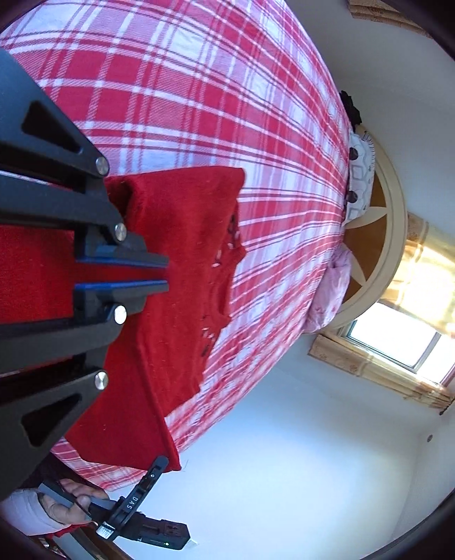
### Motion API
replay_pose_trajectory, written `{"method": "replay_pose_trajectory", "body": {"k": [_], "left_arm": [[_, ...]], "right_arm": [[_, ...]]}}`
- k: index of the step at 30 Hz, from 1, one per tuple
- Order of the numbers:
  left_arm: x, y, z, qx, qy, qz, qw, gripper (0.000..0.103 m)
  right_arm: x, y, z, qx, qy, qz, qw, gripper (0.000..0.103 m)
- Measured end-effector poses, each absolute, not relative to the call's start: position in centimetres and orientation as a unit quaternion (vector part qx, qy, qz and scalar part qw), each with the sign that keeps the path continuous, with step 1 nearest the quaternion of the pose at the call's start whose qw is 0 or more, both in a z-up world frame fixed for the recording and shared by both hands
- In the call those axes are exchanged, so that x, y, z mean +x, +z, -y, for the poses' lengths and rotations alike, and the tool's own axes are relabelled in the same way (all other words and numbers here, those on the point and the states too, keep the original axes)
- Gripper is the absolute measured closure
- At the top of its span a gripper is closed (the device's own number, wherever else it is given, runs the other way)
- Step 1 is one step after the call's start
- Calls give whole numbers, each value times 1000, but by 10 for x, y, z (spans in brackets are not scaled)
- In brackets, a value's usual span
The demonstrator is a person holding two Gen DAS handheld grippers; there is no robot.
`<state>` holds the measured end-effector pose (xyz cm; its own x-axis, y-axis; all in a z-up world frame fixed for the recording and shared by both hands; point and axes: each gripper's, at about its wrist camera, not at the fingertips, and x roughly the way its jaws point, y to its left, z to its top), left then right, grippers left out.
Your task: Fold small clothes
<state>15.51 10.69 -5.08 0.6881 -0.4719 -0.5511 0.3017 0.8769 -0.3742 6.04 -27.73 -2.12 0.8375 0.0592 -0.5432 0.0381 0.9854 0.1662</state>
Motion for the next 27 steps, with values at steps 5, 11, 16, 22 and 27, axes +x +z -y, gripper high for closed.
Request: {"method": "replay_pose_trajectory", "body": {"k": [5, 11, 16, 22, 27], "left_arm": [[167, -52, -99, -82, -207, -346, 911, 96], [174, -70, -94, -33, -218, -364, 905, 63], [186, -89, -88, -3, -191, -379, 905, 46], [196, -101, -85, -18, -205, -402, 892, 50], [203, -114, -85, -44, -207, -433, 876, 80]], "right_arm": [[76, -19, 273, 57, 5, -295, 954, 97], [51, -20, 267, 38, -11, -270, 962, 97], [42, -30, 274, 63, -11, -281, 957, 97], [45, -39, 272, 77, -4, -291, 954, 97], [45, -40, 270, 78, -5, -291, 953, 97]]}}
